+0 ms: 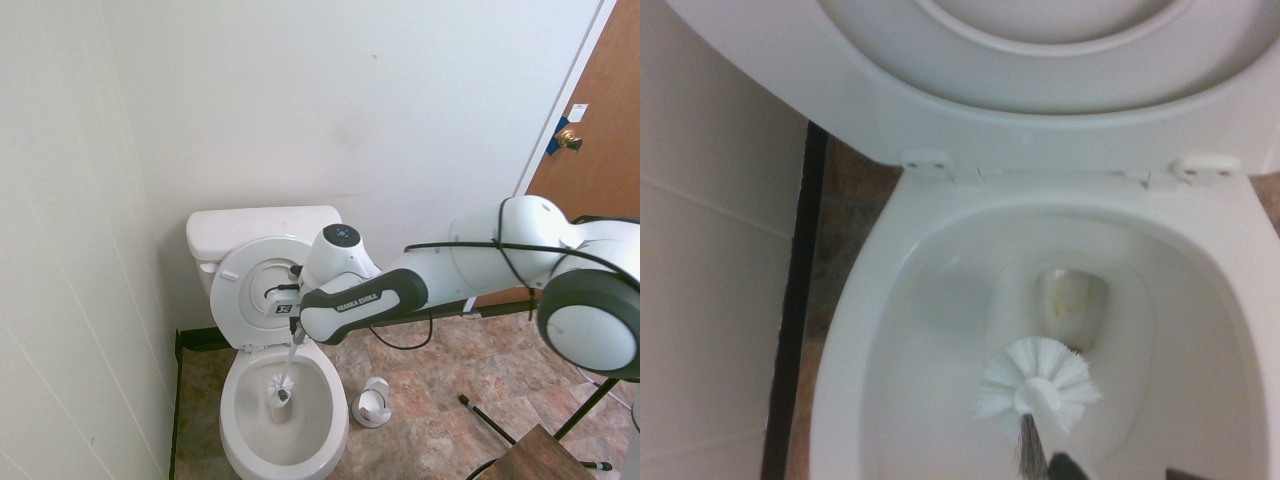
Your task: Clean the toilet
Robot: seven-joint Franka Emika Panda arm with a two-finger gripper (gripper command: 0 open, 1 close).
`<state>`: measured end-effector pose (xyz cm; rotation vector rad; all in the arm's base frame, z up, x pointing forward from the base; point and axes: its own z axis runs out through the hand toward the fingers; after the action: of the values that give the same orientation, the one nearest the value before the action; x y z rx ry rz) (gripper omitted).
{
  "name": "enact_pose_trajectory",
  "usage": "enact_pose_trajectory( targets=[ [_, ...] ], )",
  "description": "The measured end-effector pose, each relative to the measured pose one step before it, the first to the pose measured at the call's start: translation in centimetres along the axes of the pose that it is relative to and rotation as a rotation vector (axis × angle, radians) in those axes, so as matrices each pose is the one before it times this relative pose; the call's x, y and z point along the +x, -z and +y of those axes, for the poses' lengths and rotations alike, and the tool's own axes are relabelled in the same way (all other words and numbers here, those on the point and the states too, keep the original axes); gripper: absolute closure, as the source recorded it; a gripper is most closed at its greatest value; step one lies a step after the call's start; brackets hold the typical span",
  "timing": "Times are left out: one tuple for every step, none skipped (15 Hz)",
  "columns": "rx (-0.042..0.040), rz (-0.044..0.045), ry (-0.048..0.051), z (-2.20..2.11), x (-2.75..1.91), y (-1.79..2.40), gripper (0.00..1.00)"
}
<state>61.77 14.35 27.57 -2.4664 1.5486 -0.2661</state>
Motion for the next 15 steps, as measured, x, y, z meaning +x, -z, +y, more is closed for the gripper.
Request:
enact_pose_trajectory(
  targets=[
    [0.00071,0.01116,-0.01097,-0.878,0.117,-1.149,1.0],
    [0.00267,0.00858,-0.01121,-0.812,0.055,-0.963,1.0],
    [0.0041,0.01025,-0.01054,-0.803,0.009,-0.8,1.0],
    [0.00323,0.01519,-0.00712,-0.754,-0.158,-0.768,1.0],
    [0.00027,0.02207,-0.00909,-0.599,-0.139,-0.802,1.0],
    [-0.00391,0.01702,-0.00985,-0.363,-0.177,-0.988,1.0],
    [-0.00822,0.01046,-0.00914,-0.14,-0.133,-1.199,1.0],
    [-0.00819,0.00673,-0.00597,-0.019,0.104,-1.267,1.0],
    [-0.00677,0.0071,-0.00557,-0.005,0.255,-1.085,1.0],
    [-0.00416,0.01026,-0.00709,-0.057,0.364,-0.865,1.0],
    [-0.00136,0.01251,-0.00694,-0.146,0.269,-0.659,1.0],
    [-0.00495,0.00744,-0.004,-0.219,0.046,-0.548,1.0],
    [-0.00735,0.00339,-0.00093,-0.249,-0.183,-0.561,1.0],
    [-0.00789,0.00151,0.00141,-0.193,-0.345,-0.73,1.0],
    [-0.00506,0.00094,0.00289,-0.166,-0.372,-0.775,1.0]
  ],
)
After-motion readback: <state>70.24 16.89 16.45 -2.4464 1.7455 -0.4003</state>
